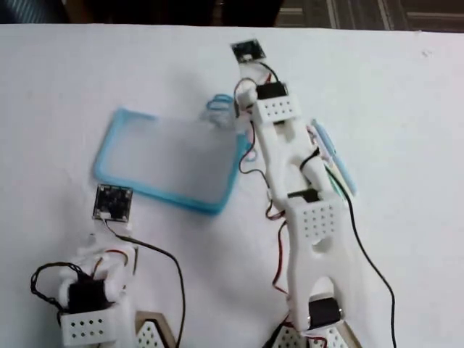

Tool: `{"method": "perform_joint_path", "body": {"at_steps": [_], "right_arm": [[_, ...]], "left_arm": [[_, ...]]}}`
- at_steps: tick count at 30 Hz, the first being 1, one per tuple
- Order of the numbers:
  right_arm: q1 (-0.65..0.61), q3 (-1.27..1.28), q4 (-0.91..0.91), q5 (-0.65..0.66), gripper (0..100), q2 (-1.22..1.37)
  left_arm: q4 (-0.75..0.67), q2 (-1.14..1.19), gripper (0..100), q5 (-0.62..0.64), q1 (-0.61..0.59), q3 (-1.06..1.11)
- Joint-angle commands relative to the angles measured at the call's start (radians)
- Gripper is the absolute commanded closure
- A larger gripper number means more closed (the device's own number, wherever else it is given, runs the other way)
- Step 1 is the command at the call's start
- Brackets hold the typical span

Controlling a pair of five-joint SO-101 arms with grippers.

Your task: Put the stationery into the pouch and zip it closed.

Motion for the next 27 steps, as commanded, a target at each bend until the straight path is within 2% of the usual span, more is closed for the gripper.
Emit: {"method": "perform_joint_path", "body": {"at_steps": [1, 7, 13, 19, 27], "right_arm": [[-0.031, -0.038, 0.079, 0.0, 98.1, -0.165], [-0.116, -0.041, 0.243, 0.0, 98.1, -0.3], [-0.183, -0.043, 0.257, -0.008, 98.1, -0.475], [-0.24, -0.043, 0.222, -0.009, 98.1, -0.662], [-0.302, -0.043, 0.045, -0.009, 98.1, -0.825]], "left_arm": [[0.005, -0.005, 98, -0.003, -0.002, -0.005], [0.005, -0.005, 98, -0.003, -0.002, -0.005], [0.005, -0.005, 98, -0.003, -0.002, -0.005], [0.005, -0.005, 98, -0.003, -0.002, -0.005], [0.005, -0.005, 98, -0.003, -0.002, -0.005]]}}
